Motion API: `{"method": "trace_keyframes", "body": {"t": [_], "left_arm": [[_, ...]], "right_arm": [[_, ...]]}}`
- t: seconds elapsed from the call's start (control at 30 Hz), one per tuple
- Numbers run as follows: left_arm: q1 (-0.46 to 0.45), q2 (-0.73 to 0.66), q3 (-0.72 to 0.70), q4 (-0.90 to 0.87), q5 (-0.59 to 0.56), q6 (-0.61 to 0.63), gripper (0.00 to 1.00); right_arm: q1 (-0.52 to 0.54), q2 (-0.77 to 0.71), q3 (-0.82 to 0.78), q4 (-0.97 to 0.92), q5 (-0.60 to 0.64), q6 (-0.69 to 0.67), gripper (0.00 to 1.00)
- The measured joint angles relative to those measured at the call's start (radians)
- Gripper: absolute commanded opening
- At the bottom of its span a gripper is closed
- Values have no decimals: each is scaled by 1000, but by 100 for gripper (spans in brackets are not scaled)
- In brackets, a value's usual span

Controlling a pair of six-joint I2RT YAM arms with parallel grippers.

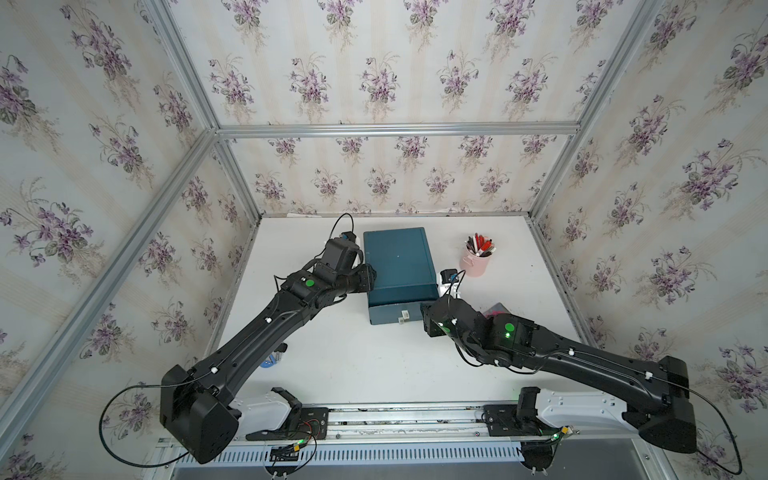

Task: Take the seed bags out of the drawer
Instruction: Close the drawer in the storage box.

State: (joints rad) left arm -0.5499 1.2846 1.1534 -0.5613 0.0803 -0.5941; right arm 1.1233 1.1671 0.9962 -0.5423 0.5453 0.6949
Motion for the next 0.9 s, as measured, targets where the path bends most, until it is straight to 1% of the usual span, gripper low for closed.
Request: {"method": "trace_keyframes", "body": {"t": [0.13,0.3,0.43,0.5,0.6,0.67,0.73,0.9], "left_arm": [[0,-1,4,-5,0,14,45],[2,-3,3,-6,0,27,44],[3,-3,0,-3,-3,31,44],[5,-3,-2,-2,-5,34,44],[4,-2,-3,5,-1,37,44],[2,-1,-4,8,0,37,44],[2,0,-3,8,1,38,44],[8,-3,1,3,3,43,49]], "right_arm": [[-34,42,0,64,18,-47,54],[-49,68,-19,150,43,-83,58],[-54,98,-4,172,56,-93,61],[-54,110,6,180,57,-94,68],[-53,109,11,188,55,-90,85],[-52,94,4,194,56,-87,90],[-52,71,-12,194,56,-68,89],[-48,13,-78,180,29,-21,80]]}}
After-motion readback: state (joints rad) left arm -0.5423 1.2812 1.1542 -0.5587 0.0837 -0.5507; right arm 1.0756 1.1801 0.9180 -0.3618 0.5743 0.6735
